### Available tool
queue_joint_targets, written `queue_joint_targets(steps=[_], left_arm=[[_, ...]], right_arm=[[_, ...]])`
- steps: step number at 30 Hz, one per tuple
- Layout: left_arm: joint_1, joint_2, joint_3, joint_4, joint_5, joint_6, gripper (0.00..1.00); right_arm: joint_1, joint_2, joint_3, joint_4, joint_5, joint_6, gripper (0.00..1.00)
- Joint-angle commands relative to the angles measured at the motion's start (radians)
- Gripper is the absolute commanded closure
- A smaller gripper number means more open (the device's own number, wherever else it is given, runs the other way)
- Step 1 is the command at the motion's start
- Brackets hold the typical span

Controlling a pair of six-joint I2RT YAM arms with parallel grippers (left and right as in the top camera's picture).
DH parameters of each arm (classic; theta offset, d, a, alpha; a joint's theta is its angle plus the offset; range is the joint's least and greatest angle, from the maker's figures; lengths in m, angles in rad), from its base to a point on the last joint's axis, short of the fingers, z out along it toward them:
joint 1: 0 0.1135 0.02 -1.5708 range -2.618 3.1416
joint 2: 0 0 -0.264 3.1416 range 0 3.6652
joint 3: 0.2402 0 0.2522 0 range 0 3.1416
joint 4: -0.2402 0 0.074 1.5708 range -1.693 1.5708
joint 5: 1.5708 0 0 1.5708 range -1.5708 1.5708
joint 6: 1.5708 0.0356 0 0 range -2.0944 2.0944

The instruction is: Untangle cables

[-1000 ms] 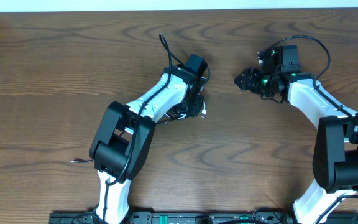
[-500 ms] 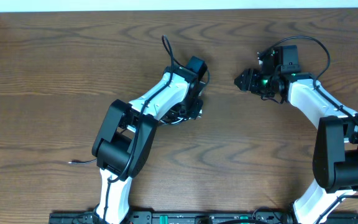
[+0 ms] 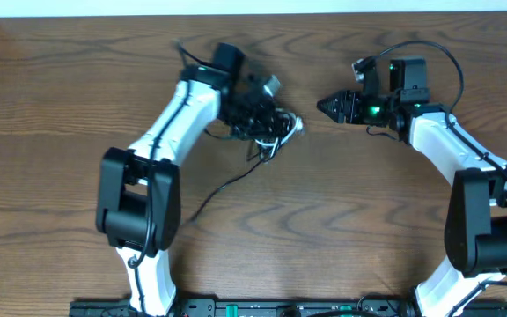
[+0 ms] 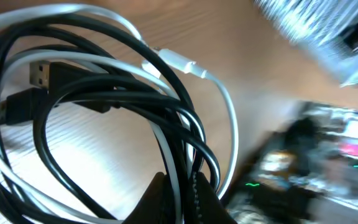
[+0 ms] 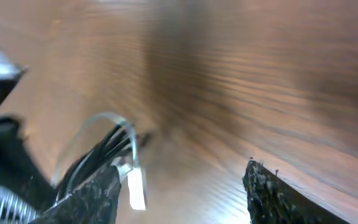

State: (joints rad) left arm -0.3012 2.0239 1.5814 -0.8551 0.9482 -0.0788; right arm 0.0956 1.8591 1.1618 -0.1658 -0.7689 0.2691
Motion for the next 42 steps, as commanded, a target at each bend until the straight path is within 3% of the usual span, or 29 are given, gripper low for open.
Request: queue_joint_targets(steps=[1,6,14,17,27,42], left_arm=[[0.060,-0.016,0.016,0.047,0.416,-0.039,0.93],[0.092,-0.016,0.016,0.168,0.504,-0.183,0.92],[0.094,-0.016,0.016,0.472,0.507,-0.537,0.92],[0.094,-0.016,0.016,0.570,0.507,-0.620,0.93],[0.094,-0.016,0.015,0.607,0.454,-0.637,0.93],[0.094,-0.016,0.015,0.607,0.434,-0.676,0.93]], right_arm=[[0.004,-0.076,0.002,0.031,-0.140,-0.031,0.38],[0.004,-0.108,0.002,0.076,-0.192,0.000,0.37],[0.048,-0.109,0.002,0.082,-0.196,0.056,0.40],[0.071,-0.109,0.002,0.096,-0.197,0.068,0.42],[0.087,-0.109,0.002,0.282,-0.286,0.158,0.45],[0.109,-0.109,0.002,0.286,-0.293,0.166,0.47]])
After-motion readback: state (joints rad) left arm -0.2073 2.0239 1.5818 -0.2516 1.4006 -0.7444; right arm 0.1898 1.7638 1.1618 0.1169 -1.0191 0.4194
